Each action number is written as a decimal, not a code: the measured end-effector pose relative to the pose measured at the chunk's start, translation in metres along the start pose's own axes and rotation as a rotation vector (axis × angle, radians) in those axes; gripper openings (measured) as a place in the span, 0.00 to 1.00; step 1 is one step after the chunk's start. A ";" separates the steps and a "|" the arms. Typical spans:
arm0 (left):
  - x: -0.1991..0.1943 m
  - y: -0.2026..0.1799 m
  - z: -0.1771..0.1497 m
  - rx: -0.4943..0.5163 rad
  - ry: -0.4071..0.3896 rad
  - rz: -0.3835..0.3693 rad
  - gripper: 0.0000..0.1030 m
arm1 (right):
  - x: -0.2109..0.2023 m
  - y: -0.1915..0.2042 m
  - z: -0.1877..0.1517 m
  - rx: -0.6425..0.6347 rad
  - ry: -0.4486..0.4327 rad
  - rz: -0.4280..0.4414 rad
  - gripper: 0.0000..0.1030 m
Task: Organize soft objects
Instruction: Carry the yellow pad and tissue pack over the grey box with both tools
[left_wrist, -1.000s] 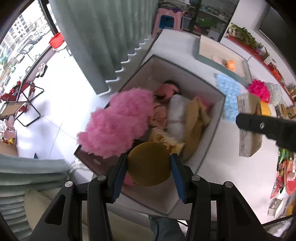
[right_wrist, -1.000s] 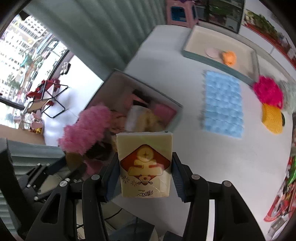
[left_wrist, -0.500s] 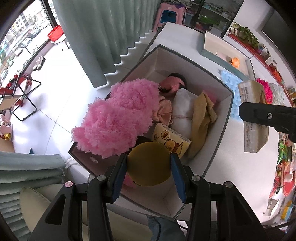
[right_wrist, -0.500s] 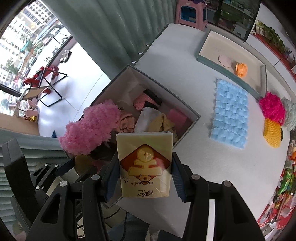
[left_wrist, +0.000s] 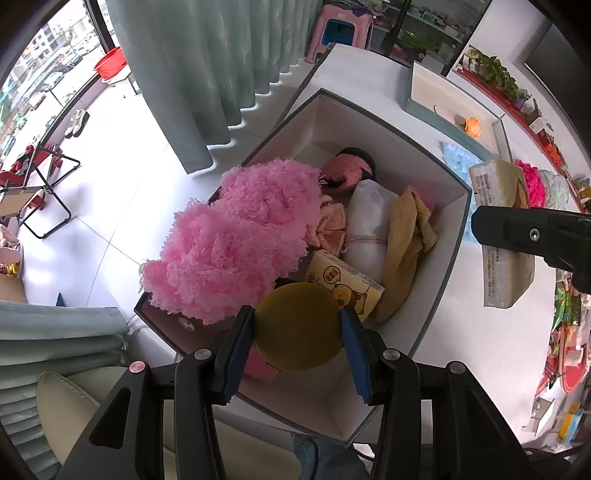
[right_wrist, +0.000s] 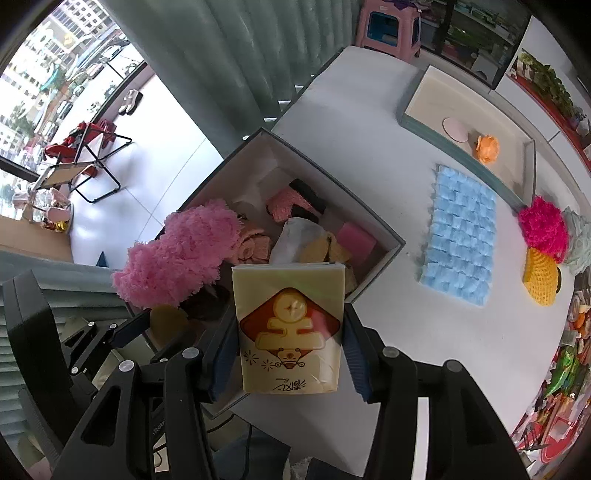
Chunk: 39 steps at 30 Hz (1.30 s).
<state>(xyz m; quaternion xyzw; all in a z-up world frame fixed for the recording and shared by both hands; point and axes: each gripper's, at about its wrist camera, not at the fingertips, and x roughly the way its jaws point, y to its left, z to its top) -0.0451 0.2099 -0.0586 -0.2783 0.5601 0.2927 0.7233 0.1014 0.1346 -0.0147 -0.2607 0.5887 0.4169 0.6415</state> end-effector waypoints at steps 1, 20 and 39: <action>0.000 0.000 0.000 0.000 0.000 0.000 0.47 | 0.000 0.000 0.000 -0.001 0.001 0.000 0.54; 0.010 -0.001 0.000 0.008 0.024 0.005 0.47 | 0.004 0.000 0.001 0.000 0.010 -0.001 0.54; 0.017 -0.002 0.003 0.019 0.052 0.014 0.47 | 0.017 -0.001 0.000 0.006 0.045 0.004 0.54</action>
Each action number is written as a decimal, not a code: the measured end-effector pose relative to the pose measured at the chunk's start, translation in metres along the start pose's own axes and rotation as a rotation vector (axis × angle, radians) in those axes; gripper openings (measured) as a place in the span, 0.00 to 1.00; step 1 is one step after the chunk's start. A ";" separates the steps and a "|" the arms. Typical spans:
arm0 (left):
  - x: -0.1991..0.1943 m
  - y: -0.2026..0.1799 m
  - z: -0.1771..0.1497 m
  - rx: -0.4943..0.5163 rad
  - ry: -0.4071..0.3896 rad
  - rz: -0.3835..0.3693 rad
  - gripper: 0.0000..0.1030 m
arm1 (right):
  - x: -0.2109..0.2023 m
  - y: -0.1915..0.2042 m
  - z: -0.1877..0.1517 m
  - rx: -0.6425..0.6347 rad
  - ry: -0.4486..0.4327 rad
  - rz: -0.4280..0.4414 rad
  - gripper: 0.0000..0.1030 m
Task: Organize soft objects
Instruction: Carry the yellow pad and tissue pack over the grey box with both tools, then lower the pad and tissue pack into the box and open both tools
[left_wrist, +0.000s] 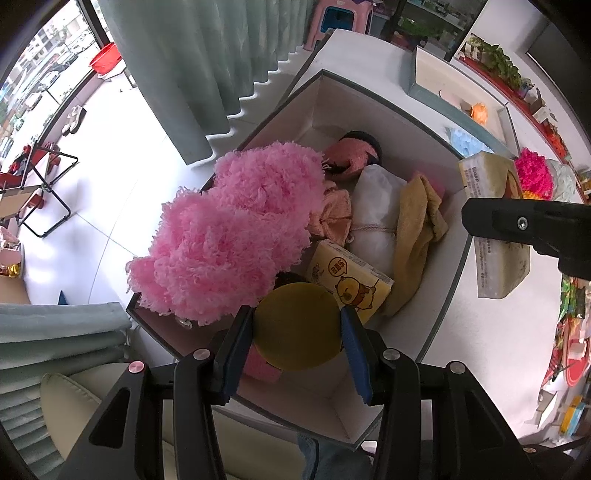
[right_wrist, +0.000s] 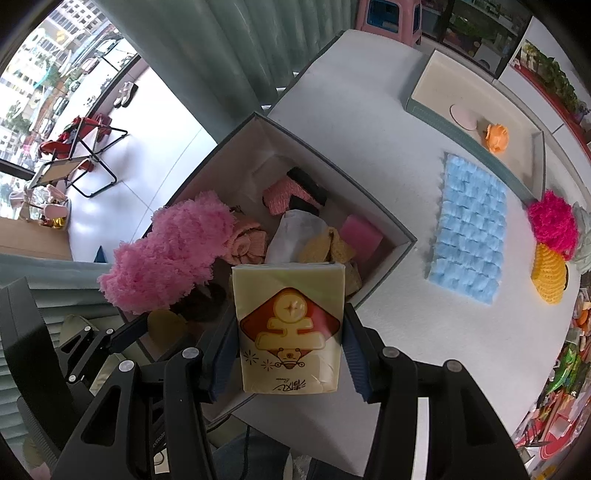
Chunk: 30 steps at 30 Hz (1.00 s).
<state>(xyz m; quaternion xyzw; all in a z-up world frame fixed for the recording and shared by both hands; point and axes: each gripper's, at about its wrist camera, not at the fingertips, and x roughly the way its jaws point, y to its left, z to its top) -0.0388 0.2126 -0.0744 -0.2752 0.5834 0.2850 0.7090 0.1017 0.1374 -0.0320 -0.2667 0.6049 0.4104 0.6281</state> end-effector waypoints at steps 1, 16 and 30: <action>0.001 0.000 0.000 0.000 0.002 0.000 0.47 | 0.000 0.000 0.000 -0.001 0.002 0.000 0.54; 0.001 -0.003 0.004 0.003 -0.006 -0.010 0.82 | 0.015 -0.003 0.006 0.004 0.028 0.010 0.55; -0.041 0.004 -0.008 0.009 -0.176 -0.051 0.99 | 0.004 -0.028 -0.002 0.090 -0.064 0.101 1.00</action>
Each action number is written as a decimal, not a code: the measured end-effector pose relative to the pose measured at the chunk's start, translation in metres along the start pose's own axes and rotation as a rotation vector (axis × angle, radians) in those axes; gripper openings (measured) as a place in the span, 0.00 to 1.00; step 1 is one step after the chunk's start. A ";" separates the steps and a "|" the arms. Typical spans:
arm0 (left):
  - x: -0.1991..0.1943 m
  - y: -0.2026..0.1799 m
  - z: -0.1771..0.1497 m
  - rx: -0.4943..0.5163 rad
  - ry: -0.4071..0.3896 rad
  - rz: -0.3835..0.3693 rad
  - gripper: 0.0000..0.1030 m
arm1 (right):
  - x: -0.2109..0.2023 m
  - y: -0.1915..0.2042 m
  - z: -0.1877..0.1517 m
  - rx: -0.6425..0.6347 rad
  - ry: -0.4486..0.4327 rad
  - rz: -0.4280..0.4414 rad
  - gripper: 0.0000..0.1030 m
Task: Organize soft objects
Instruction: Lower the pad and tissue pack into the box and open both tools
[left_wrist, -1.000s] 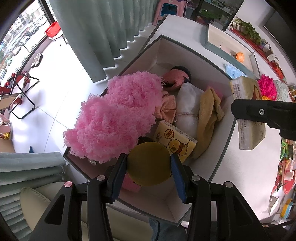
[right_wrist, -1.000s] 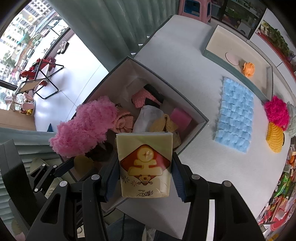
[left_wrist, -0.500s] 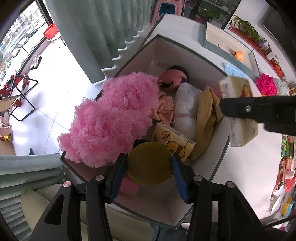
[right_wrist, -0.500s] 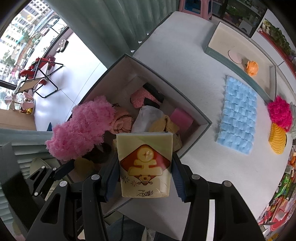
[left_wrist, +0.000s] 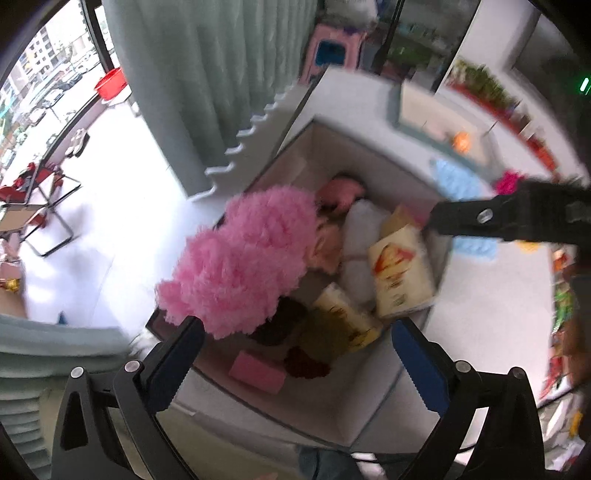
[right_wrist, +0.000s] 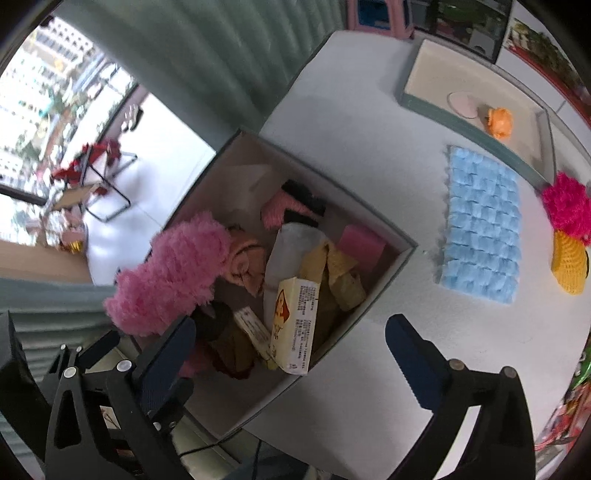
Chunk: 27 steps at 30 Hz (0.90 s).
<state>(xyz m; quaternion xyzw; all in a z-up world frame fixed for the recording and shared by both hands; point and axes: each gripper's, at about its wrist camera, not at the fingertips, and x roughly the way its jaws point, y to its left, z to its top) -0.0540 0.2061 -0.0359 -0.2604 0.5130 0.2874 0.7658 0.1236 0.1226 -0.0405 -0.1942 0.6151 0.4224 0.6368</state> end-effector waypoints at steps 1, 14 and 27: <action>-0.006 0.002 0.001 -0.016 -0.017 -0.026 0.99 | -0.004 -0.002 -0.002 0.010 -0.019 0.003 1.00; 0.008 0.006 -0.006 -0.030 0.078 0.021 0.99 | -0.010 0.008 -0.013 -0.047 -0.008 -0.062 1.00; 0.005 0.005 -0.018 0.011 0.065 0.128 0.99 | 0.007 0.006 -0.020 -0.049 0.046 -0.128 1.00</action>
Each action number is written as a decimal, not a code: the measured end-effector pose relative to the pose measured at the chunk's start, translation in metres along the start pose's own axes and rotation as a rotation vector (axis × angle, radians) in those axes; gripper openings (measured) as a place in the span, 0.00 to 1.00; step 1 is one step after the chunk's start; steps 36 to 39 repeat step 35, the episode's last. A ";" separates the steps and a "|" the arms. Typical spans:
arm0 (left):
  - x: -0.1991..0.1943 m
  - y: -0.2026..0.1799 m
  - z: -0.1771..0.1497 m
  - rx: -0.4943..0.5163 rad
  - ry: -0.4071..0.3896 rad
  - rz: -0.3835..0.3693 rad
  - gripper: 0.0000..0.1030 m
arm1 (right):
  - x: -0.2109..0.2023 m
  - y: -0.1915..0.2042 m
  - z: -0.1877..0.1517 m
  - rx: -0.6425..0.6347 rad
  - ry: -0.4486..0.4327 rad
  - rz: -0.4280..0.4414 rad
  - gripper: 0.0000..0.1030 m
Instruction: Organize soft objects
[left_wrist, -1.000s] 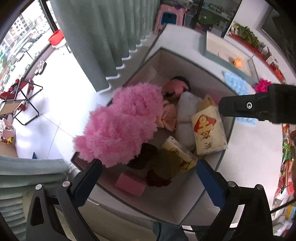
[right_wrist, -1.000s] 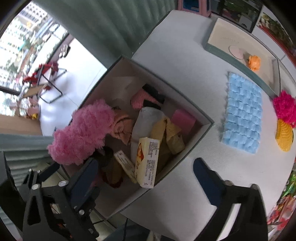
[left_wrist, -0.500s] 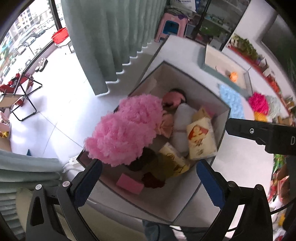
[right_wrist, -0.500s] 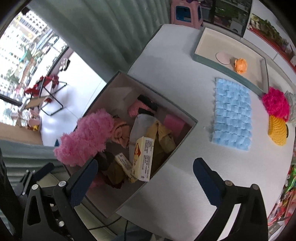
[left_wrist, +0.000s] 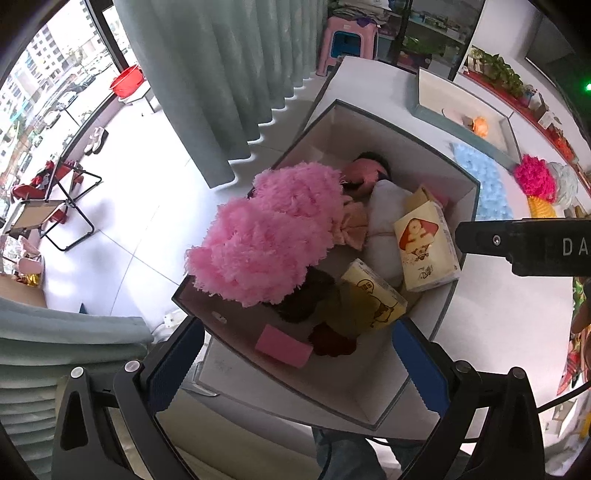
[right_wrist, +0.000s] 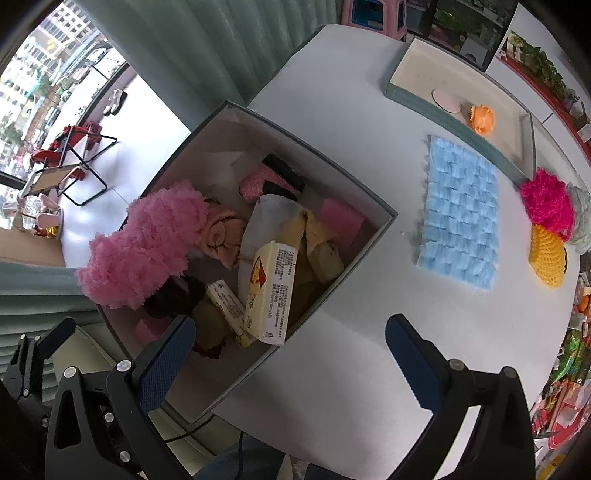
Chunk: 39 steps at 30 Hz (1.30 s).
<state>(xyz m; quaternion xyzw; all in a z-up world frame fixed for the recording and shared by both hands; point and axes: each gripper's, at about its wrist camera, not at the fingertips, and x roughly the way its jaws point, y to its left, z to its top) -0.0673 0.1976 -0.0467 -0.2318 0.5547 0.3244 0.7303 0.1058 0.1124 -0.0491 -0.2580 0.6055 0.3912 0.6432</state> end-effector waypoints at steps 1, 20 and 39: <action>0.001 0.001 0.000 -0.007 0.005 -0.002 0.99 | 0.000 0.000 0.000 0.001 0.002 -0.003 1.00; 0.012 0.003 0.002 -0.026 0.052 -0.005 0.99 | 0.007 -0.001 0.000 -0.017 0.014 0.002 1.00; 0.012 0.006 0.011 -0.058 0.037 0.003 0.99 | 0.011 0.003 0.007 -0.040 0.018 0.018 1.00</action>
